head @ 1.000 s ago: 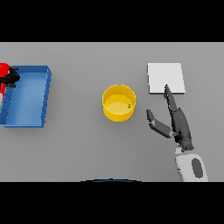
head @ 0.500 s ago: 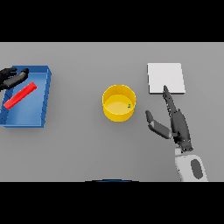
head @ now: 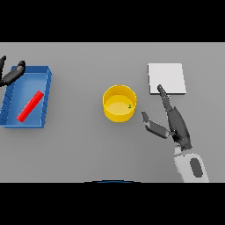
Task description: Pick up the red beaker and tilt it to pour out 1 green nut into yellow bowl. Pick up the yellow bowl and place it on the metallic measuring scale.
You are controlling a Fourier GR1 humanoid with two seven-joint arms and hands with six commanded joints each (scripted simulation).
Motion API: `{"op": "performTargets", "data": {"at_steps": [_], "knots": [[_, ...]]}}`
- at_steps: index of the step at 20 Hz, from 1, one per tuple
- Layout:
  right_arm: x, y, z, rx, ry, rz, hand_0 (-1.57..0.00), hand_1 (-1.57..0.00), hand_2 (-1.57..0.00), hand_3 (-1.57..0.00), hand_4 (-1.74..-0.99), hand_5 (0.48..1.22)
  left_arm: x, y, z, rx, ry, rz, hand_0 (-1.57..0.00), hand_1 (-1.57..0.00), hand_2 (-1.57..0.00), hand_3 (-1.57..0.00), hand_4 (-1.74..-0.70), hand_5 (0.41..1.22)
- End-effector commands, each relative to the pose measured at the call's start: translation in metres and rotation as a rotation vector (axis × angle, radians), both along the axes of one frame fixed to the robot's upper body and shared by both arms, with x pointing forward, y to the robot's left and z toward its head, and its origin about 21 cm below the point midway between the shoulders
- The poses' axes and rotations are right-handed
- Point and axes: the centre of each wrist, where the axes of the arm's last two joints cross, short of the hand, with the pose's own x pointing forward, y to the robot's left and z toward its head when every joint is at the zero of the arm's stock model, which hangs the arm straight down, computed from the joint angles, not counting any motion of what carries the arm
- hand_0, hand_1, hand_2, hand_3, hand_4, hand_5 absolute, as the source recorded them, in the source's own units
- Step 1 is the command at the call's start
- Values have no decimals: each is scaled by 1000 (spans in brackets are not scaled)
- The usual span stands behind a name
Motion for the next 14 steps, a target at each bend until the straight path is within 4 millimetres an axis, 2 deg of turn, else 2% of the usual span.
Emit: {"op": "performTargets", "data": {"at_steps": [1,4,6,11,14], "knots": [[2,-3,2,-41,7,38,1,1,1,1,-1137,717,0,-3,3,-4,-10,-1,-27,-24,-23,-19,-713,685],[19,-3,20,-281,-3,173,1,1,1,1,-1190,716,1,-10,6,-15,-14,-15,-13,-12,-11,-9,-719,676],[30,5,29,-487,-24,254,1,1,1,1,-1216,704,1,-7,3,-27,-24,-14,-8,-7,-7,-6,-720,667],[55,30,44,-845,-145,494,1,1,1,1,-1228,703,-3,-9,-1,-33,-10,-30,-2,-2,-2,-1,-712,672],[71,38,52,-980,-150,602,1,1,1,1,-1213,705,-3,-10,1,-40,-9,-30,-1,0,0,0,-714,682]]}}
